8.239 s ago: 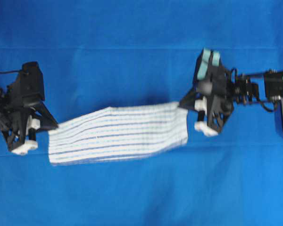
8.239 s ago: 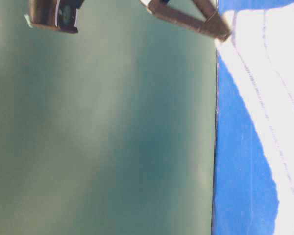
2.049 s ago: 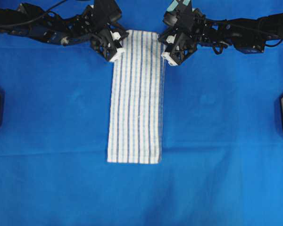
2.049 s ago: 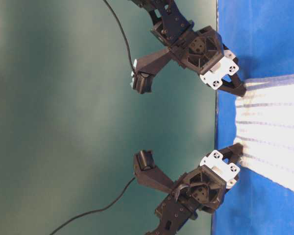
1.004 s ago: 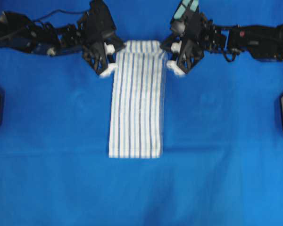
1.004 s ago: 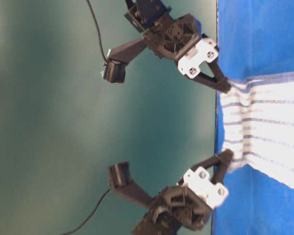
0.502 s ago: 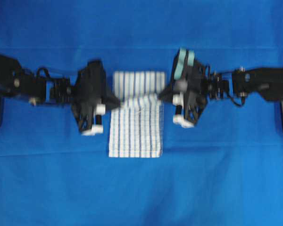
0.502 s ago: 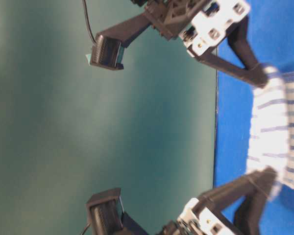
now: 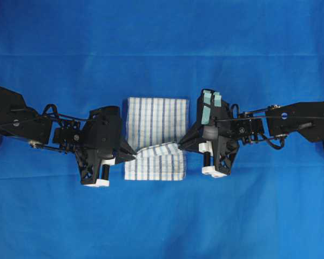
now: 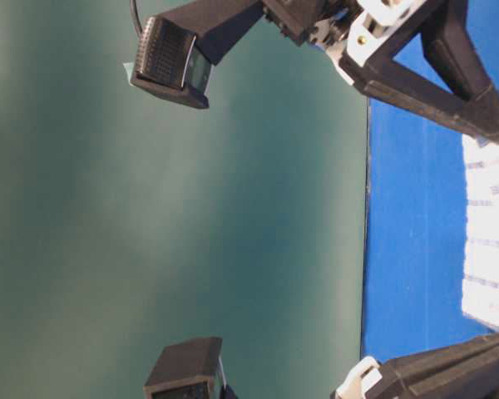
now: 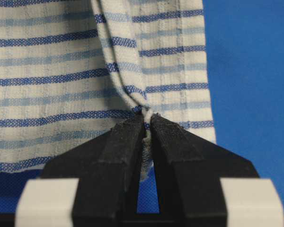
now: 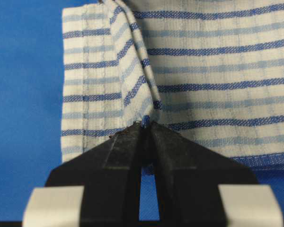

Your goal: Fold the blue towel.

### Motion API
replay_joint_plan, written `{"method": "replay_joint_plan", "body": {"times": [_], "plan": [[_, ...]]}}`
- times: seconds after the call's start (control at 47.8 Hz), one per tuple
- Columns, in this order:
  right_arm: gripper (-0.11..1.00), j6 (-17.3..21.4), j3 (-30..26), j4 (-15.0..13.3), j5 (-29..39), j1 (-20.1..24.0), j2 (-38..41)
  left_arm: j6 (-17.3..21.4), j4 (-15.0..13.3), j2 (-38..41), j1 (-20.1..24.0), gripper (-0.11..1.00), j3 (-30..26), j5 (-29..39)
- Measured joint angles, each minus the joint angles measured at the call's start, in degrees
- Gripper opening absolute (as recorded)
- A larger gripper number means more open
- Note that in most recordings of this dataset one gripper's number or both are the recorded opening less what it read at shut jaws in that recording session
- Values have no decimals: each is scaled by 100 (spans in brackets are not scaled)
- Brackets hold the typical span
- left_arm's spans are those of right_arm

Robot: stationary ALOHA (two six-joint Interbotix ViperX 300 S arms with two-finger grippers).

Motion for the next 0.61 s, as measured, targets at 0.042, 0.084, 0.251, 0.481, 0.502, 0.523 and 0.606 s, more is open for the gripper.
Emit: {"method": "replay_joint_plan", "body": {"times": [0.042, 0.084, 0.251, 0.481, 0.502, 0.523, 0.606], "plan": [[7, 0, -9, 9, 0, 26, 9, 0, 0, 9, -26, 3, -18, 0], [7, 0, -9, 18, 0, 53, 26, 0, 0, 26, -53, 2, -18, 9], [7, 9, -44, 26, -9, 132, 141, -9, 0, 53, -79, 2, -26, 18], [7, 9, -220, 35, 35, 272, 352, -35, 0, 211, -97, 5, -62, 0], [7, 0, -229, 35, 44, 281, 360, -35, 9, 229, -97, 7, -70, 0], [7, 0, -237, 35, 44, 290, 360, -44, 0, 246, -97, 9, -79, 0], [8, 0, -246, 35, 62, 308, 378, -88, 0, 272, -105, 23, -88, 0]]}}
